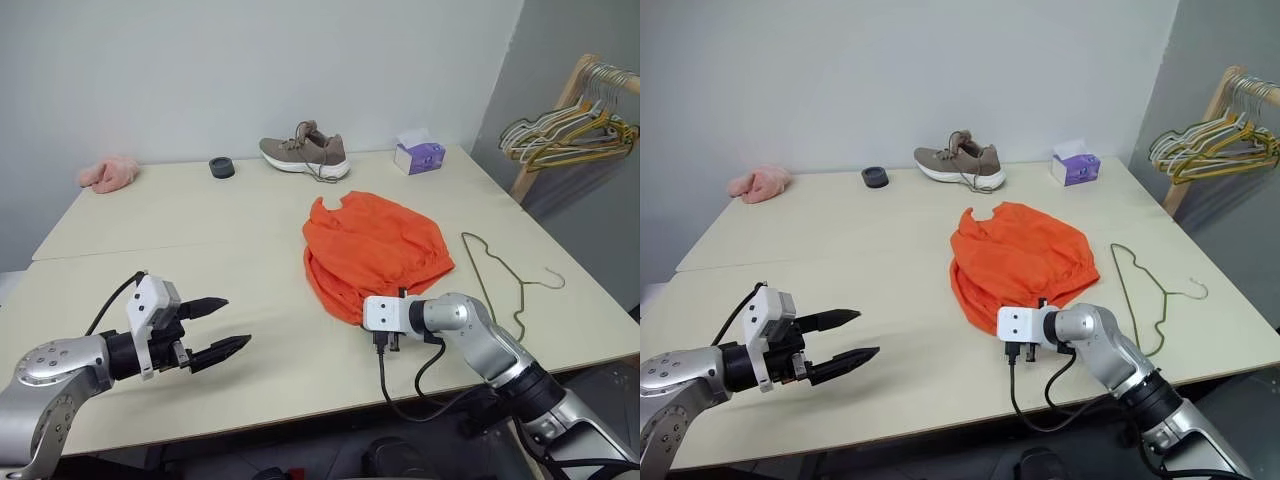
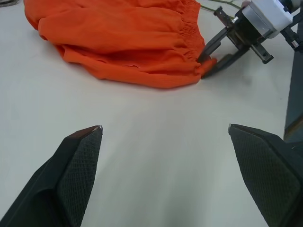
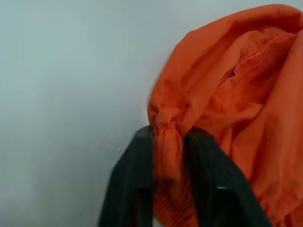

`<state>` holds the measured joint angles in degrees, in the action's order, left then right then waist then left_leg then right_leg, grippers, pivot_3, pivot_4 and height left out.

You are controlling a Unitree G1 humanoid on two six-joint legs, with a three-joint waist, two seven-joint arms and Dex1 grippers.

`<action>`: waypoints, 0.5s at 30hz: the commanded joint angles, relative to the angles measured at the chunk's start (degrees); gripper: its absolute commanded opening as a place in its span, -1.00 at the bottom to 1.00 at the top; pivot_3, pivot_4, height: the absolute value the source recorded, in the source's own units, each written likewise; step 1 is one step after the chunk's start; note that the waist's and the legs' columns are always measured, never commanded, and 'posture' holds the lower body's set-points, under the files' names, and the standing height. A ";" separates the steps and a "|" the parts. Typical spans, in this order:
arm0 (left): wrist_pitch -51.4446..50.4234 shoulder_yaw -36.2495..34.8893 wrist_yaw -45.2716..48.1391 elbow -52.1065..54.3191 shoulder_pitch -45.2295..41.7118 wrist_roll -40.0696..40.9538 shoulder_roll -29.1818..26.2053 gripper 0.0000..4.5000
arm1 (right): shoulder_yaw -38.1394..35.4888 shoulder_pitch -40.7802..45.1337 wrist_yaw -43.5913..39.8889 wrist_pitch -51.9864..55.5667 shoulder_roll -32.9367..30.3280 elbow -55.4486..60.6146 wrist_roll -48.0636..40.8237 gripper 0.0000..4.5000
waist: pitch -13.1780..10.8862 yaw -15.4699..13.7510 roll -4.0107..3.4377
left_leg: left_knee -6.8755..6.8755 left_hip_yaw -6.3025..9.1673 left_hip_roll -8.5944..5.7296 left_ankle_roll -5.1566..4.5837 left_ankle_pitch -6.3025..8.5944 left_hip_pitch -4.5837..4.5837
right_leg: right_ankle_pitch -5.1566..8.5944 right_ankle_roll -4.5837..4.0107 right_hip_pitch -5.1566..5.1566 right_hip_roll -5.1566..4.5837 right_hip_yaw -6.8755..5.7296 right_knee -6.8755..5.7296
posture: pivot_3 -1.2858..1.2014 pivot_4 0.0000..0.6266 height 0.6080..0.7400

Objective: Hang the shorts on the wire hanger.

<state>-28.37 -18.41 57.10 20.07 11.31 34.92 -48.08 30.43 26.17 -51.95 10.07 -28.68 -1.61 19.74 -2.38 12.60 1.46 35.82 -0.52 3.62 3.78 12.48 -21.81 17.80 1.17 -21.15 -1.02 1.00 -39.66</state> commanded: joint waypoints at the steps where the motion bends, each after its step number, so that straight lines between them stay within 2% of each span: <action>1: 2.17 0.35 -1.01 1.79 -1.08 -1.56 0.66 1.00 | -1.27 3.47 0.09 -3.08 -0.83 0.04 0.70 -0.99 | -0.02 0.08 0.00 | 0.00 0.00 0.00 0.00 0.00 0.00 | 0.00 0.00 0.00 0.00 -0.01 0.00 | -0.13 -1.00 1.00; 8: 11.82 4.70 -8.32 -5.72 -10.39 -11.94 5.63 1.00 | -7.05 10.28 -7.08 -0.80 -3.65 4.97 -6.77 -0.99 | -0.09 -0.04 -0.02 | 0.03 -0.01 -0.02 0.00 0.00 -0.05 | -0.01 0.01 0.00 0.01 -0.05 -0.04 | -0.15 -1.00 1.00; 15: 21.93 12.71 -9.70 -13.76 -18.74 -20.00 11.13 1.00 | -11.66 14.23 -15.22 10.22 -6.75 14.95 -16.02 -0.99 | -0.09 0.29 -0.01 | 0.01 0.01 -0.01 -0.01 0.01 -0.13 | -0.01 0.03 -0.01 0.01 -0.03 0.08 | -0.17 -1.00 1.00</action>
<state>-9.41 -6.91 47.59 7.20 -5.86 16.64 -37.31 21.15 38.60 -65.62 18.20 -34.82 10.10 5.98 -2.47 12.89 1.45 35.83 -0.51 3.61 3.76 12.49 -21.95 17.79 1.20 -21.18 -1.01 0.98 -39.58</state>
